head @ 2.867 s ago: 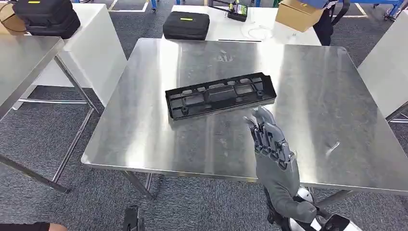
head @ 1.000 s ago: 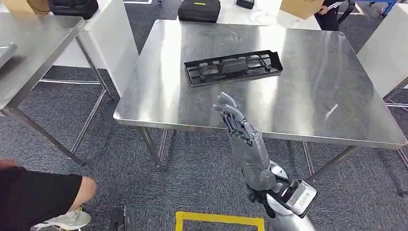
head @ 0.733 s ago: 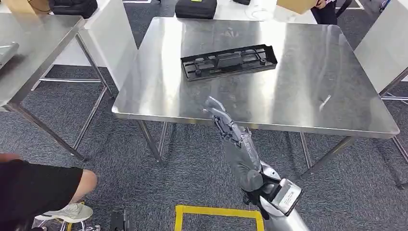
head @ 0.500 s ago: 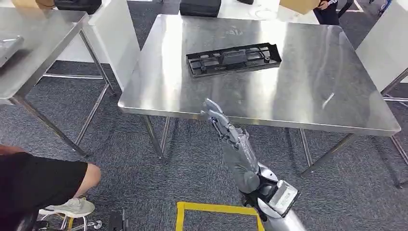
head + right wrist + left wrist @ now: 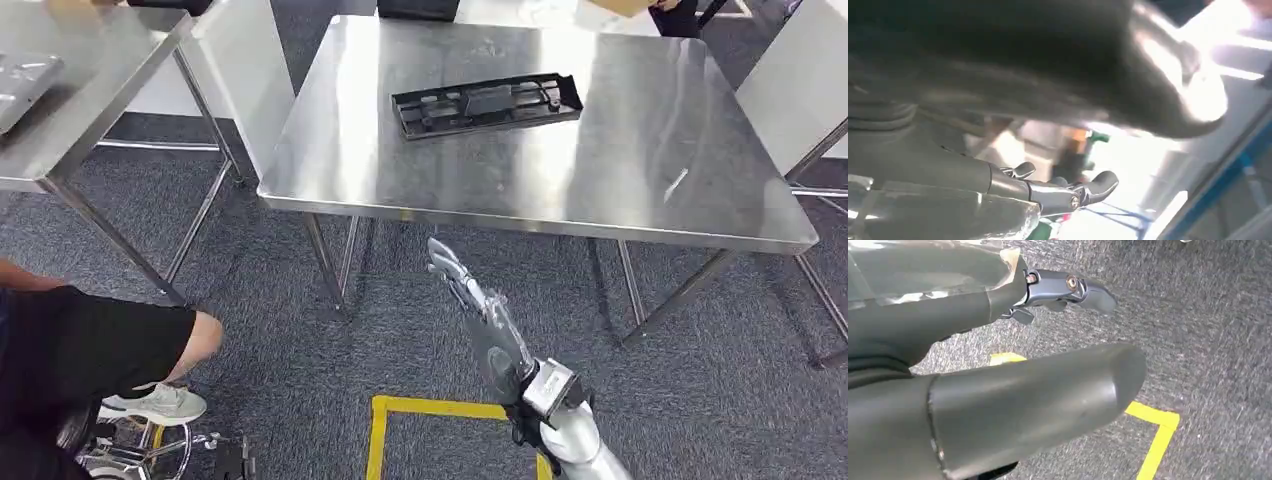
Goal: Take the parts from the cabinet and place them on the table.
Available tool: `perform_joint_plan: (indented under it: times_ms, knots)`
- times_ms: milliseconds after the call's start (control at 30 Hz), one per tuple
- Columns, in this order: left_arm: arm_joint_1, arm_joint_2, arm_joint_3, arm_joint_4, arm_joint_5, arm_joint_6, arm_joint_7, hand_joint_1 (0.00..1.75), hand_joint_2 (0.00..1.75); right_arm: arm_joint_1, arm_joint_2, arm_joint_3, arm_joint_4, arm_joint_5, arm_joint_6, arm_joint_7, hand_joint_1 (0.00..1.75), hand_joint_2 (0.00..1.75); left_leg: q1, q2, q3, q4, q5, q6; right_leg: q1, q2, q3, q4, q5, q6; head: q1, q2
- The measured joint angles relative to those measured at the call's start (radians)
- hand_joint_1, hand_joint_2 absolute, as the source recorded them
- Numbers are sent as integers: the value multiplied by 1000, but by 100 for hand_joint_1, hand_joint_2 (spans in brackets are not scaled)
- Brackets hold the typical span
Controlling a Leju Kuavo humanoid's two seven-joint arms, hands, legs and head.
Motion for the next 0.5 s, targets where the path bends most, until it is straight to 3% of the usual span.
perform_joint_plan:
  times_ms: [33,67,133,167,200,233,267,300,367,400,433,467,500]
  knots:
    - [1,1,2,0,0,0,0,0,0,9,-2,-4,14,3,-3,-1,0,0,0,0,0,-6,8,-7,1,0,-5,-1,7,-9,0,0]
    - [2,4,4,0,0,0,0,0,0,14,-3,-5,25,6,-5,-2,0,0,-1,-1,-7,-5,8,-12,-21,-2,-11,-9,21,-18,0,0]
    - [3,9,5,0,0,0,1,0,0,16,-2,-8,43,7,-5,-5,0,0,3,0,-37,71,-96,-20,-23,-3,-25,-7,42,-40,-3,0]
    - [3,11,6,0,0,1,2,0,0,20,-2,-11,51,8,-5,-3,0,0,4,-1,-60,151,-153,-25,-22,-4,-35,-7,51,-41,-3,0]
    - [4,13,8,0,0,2,6,0,0,23,-2,-12,57,9,-5,6,0,0,5,-1,-82,232,-192,-30,-21,-5,-46,-4,58,-42,-3,0]
    - [5,14,9,1,0,5,12,0,0,25,-3,-14,66,9,-7,28,0,0,7,0,-95,293,-210,-34,-20,-6,-57,-2,64,-41,-3,0]
    - [8,17,11,2,2,6,14,0,0,26,-2,-18,88,12,-14,67,0,0,9,0,-89,314,-203,-36,-19,-6,-68,1,69,-40,-3,0]
    - [11,21,13,3,8,5,14,0,0,27,-2,-22,118,32,-32,98,0,0,11,0,-54,281,-174,-36,-20,-6,-77,5,75,-38,-3,0]
    - [15,27,22,3,14,4,7,0,0,22,1,-32,227,123,-130,153,0,0,17,0,68,105,-111,-36,-21,-6,-89,13,80,-30,-3,0]
    - [14,29,28,3,19,3,1,0,0,9,5,-39,300,180,-202,169,0,0,19,1,116,16,-125,-35,-20,-7,-94,20,82,-27,-3,0]
    - [15,30,33,3,20,1,-3,0,0,-10,10,-49,383,244,-291,197,0,0,12,-2,131,-1,-138,-29,-13,-7,-104,22,87,-18,-3,0]
    - [19,31,40,3,21,2,-8,0,0,-34,19,-61,496,319,-406,232,0,0,8,-5,121,7,-121,-17,-13,-8,-104,22,91,-12,-1,0]
    - [24,32,49,3,22,4,-9,0,0,-62,27,-72,599,369,-486,260,0,0,6,-5,119,0,-123,-15,-13,-9,-106,23,96,-5,-2,0]
